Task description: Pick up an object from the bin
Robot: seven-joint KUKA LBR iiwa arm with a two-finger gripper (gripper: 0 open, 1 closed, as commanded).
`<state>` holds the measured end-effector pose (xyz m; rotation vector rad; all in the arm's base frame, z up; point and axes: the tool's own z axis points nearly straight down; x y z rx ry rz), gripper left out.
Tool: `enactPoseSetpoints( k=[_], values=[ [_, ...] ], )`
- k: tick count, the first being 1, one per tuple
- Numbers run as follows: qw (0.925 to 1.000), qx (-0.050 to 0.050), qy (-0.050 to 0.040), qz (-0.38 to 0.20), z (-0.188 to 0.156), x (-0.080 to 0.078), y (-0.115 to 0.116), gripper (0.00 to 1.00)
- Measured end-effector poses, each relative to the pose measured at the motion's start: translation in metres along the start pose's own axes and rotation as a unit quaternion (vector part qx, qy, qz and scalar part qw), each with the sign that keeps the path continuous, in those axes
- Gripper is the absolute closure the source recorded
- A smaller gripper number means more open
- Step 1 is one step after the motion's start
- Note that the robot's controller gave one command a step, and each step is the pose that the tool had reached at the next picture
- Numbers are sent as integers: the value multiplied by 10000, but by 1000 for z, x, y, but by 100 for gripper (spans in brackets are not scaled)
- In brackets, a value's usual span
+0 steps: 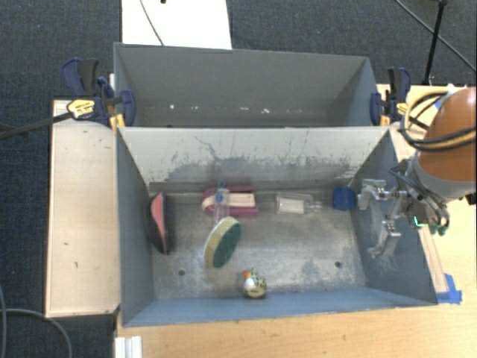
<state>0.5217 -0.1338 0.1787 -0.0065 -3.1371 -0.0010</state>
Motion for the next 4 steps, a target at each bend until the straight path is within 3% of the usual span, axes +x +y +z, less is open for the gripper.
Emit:
enactPoseSetpoints(
  k=[1, 2, 3, 4],
  values=[
    [9942, -1, -41, 1071, 46, -60, -10, 0],
    [9750, -1, -55, 2223, 108, -66, -11, 0],
    [9756, 6, -75, 2193, 103, -68, -12, 100],
    [9788, 1, -76, 2045, -18, -26, -11, 100]
  ],
)
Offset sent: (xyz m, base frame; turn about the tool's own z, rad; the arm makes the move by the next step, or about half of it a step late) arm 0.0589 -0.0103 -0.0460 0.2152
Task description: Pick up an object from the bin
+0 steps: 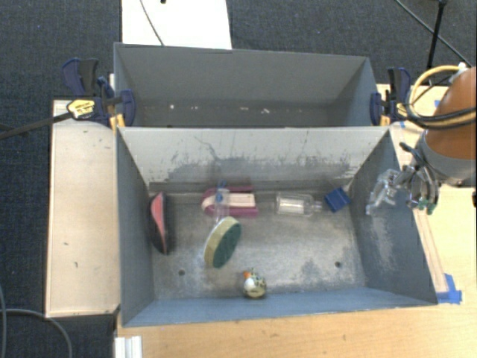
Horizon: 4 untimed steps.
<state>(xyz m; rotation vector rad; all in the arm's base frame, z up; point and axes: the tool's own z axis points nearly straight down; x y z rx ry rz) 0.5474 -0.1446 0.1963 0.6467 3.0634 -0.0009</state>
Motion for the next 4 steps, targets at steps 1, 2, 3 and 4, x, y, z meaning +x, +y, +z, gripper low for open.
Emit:
enactPoseSetpoints(
  k=[1, 2, 3, 4],
  values=[
    [9976, -2, 8, -689, -33, -39, 28, 100],
    [9745, -6, 45, -2241, -17, -28, 30, 100],
    [9746, -6, 43, -2241, -17, -28, 30, 0],
    [9871, -9, 73, -1599, 70, -24, 49, 0]
  ],
)
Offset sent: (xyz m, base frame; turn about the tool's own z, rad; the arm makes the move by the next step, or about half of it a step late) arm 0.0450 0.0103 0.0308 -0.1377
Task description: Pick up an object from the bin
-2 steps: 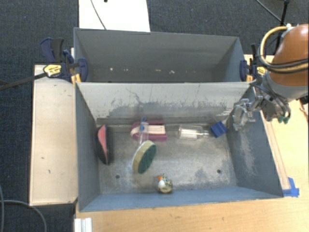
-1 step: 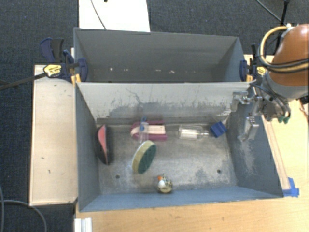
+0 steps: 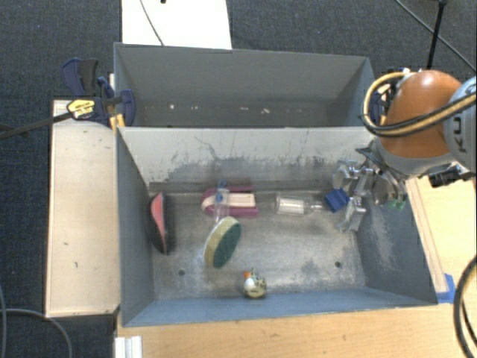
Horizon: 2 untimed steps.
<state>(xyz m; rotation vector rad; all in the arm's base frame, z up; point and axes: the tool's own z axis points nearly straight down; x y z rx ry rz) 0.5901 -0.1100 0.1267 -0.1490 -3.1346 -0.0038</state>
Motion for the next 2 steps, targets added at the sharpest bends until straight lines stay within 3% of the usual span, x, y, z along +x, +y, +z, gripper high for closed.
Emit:
enactPoseSetpoints(
  k=[1, 2],
  values=[
    [9974, -9, -101, 710, 52, -6, -23, 0],
    [9976, 6, -51, 688, 54, -4, -24, 100]
  ],
)
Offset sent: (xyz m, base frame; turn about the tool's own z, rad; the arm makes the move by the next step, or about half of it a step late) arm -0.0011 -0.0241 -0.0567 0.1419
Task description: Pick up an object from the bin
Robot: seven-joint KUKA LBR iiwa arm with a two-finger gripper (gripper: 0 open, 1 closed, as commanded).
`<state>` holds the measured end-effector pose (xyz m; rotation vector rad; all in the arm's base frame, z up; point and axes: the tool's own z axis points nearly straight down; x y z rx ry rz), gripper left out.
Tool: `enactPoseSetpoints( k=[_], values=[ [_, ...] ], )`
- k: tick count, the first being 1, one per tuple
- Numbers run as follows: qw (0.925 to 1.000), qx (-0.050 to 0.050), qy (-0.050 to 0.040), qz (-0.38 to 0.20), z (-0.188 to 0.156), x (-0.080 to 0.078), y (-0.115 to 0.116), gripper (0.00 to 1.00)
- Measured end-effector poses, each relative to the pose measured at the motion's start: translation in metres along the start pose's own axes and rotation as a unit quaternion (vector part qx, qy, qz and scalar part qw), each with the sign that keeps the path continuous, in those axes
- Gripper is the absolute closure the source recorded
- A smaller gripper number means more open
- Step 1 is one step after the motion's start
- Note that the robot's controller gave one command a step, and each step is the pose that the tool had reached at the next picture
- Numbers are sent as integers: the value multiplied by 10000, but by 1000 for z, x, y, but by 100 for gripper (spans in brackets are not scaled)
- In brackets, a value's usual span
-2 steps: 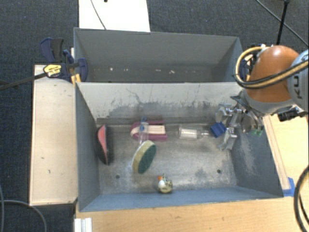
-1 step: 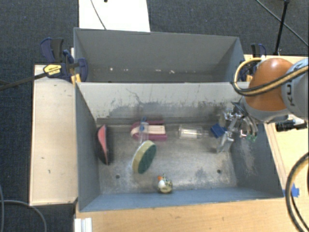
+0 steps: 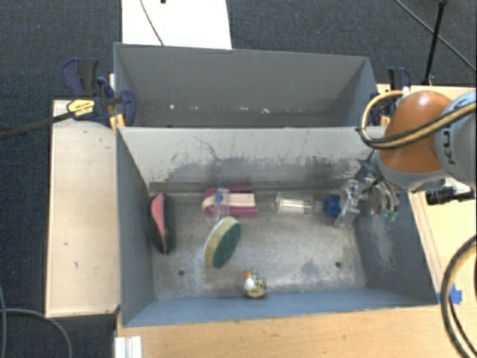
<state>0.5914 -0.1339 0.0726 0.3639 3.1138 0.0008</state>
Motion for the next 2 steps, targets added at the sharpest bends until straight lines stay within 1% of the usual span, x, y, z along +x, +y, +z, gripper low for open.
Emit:
enactPoseSetpoints(
  k=[1, 2],
  values=[
    [10000, 6, 8, -21, -75, 45, -9, 100],
    [9998, -2, -29, 215, -170, 26, 10, 100]
  ],
)
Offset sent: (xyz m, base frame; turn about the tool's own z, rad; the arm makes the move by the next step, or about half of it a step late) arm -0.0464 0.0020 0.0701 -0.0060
